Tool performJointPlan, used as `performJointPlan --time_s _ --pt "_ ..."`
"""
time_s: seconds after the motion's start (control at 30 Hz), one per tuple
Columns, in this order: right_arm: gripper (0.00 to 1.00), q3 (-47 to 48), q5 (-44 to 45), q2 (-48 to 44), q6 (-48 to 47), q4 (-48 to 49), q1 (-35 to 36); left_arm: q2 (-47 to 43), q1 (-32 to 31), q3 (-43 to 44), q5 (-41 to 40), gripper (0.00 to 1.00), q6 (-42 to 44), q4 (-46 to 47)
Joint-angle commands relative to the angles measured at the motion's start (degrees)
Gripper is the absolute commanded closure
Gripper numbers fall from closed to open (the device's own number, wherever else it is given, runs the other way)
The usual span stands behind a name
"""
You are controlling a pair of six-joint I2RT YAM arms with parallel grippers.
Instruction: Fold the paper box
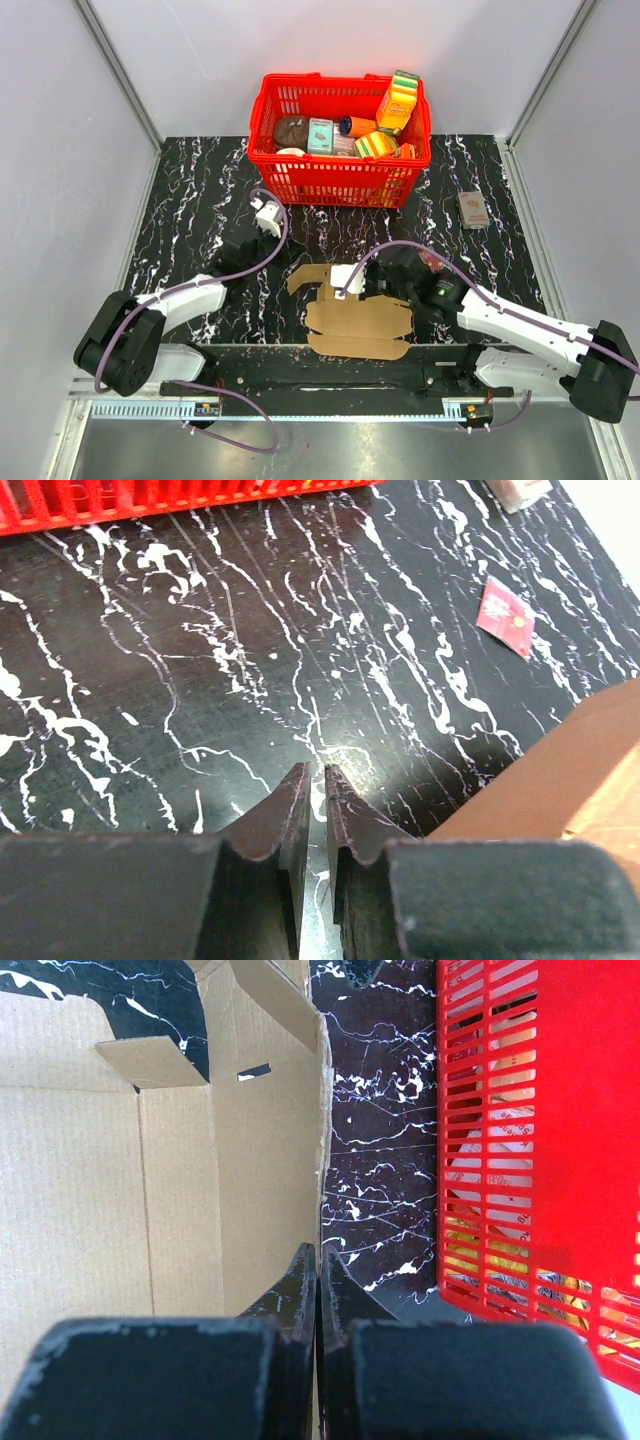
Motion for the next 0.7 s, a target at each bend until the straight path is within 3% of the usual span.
performJointPlan --time_s 0.0,0.23,0.67 --pt "1.0 -0.4 0.8 0.9 -1.6 3.5 0.8 0.6 0.3 -0.1 6.7 0.85 -0.5 8.2" --pt "1.0 -0.7 1.7 2.8 -0.3 5.3 0.7 1.4 -0.6 -1.8 9.8 0.88 -0.8 9.1" --pt "1.0 -3.2 5.4 3.8 -3.5 9.7 0.7 0.5 -4.8 -5.2 7.0 0.91 -1.4 9.7"
